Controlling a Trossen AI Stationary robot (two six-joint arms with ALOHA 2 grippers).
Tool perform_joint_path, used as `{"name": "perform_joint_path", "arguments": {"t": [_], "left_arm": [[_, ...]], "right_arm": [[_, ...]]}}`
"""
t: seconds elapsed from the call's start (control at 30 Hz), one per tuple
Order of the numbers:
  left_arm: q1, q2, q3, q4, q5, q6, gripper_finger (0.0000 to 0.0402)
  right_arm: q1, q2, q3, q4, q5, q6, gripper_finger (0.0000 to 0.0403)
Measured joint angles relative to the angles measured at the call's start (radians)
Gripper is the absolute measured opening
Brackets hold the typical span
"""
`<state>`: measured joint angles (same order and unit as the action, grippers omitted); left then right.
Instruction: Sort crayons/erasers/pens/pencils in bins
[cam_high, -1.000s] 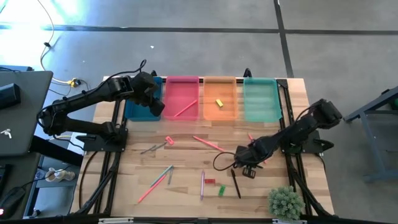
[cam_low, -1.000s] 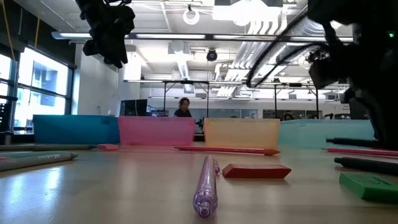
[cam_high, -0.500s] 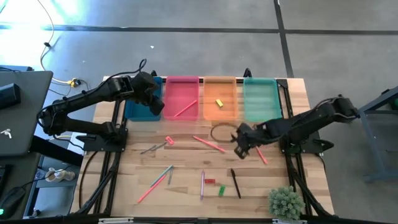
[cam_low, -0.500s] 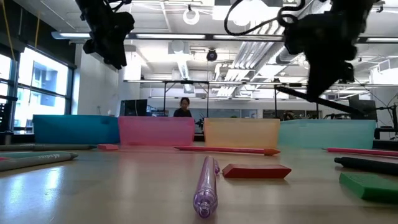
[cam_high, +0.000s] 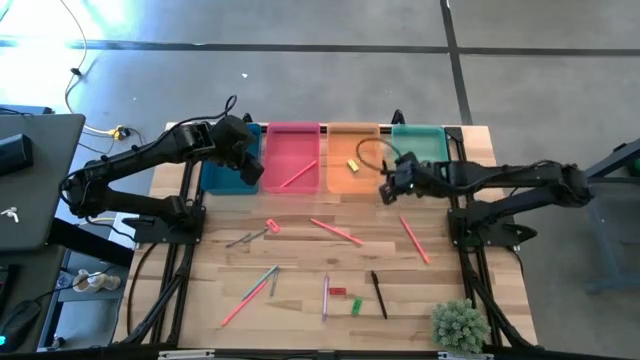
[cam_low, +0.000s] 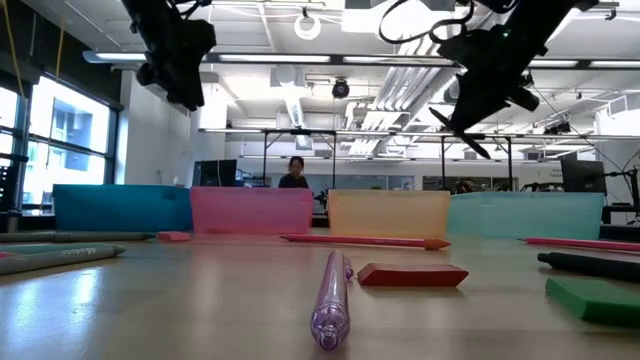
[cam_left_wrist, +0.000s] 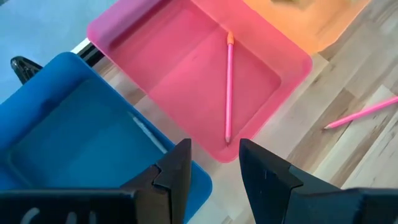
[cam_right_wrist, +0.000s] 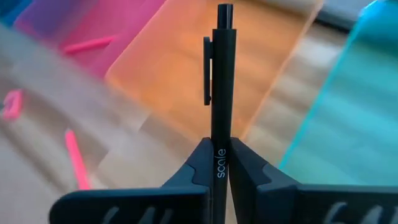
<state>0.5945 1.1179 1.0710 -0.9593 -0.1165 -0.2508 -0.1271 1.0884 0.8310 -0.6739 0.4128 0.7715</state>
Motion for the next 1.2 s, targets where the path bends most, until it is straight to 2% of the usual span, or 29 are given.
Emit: {"name": "perform_joint_path", "arguments": {"t": [0.33, 0.53, 0.93, 1.2], "left_arm": [[0.000, 0.000, 0.000, 0.015, 0.004, -0.025, 0.0122], [0.000, 0.000, 0.000, 0.014, 0.032, -0.112, 0.0122], [0.000, 0.000, 0.000, -0.007, 0.038, -0.243, 0.0124], [-0.035, 0.000, 0.000, -0.040, 0.037, -0.343, 0.0167]], "right_arm": [[-0.240, -0.048, 0.002, 0.005, 0.005, -0.165, 0.0012], [-0.371, -0.037, 0.002, -0.028, -0.005, -0.356, 0.0013], [-0.594, 0.079, -0.056, -0.055, -0.184, -0.516, 0.0014], [-0.663, 0.170, -0.074, -0.039, -0.231, -0.581, 0.0014]]}}
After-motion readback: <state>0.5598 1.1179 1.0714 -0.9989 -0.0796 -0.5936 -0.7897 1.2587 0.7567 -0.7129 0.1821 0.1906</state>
